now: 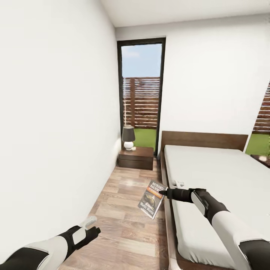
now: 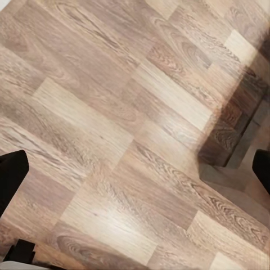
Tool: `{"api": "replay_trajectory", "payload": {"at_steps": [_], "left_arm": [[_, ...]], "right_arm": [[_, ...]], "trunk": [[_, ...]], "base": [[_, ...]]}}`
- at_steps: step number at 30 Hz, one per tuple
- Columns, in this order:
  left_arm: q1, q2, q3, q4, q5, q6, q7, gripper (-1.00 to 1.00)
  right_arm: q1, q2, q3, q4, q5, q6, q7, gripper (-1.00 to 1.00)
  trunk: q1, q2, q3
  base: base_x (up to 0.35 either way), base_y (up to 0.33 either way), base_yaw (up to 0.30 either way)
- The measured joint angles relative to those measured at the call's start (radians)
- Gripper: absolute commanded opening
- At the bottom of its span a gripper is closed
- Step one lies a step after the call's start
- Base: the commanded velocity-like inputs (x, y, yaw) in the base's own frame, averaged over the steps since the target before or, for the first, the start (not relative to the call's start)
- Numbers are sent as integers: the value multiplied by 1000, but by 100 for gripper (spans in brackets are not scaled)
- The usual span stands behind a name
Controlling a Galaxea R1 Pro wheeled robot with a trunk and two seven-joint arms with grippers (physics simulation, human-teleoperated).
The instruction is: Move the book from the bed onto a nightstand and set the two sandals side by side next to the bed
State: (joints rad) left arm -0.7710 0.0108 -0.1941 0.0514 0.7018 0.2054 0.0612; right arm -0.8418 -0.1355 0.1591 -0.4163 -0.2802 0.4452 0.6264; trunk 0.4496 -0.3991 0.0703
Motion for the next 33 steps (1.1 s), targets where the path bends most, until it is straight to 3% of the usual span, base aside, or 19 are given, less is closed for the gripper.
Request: {"api": "replay_trajectory", "payload": {"at_steps": [33], "left_arm": [[0,0,0,0,0,0,0,100]], "right_arm": [[0,0,1,1,1,0,-3,-100]], "trunk": [[0,0,-30]], "base": [[1,1,-6]]}}
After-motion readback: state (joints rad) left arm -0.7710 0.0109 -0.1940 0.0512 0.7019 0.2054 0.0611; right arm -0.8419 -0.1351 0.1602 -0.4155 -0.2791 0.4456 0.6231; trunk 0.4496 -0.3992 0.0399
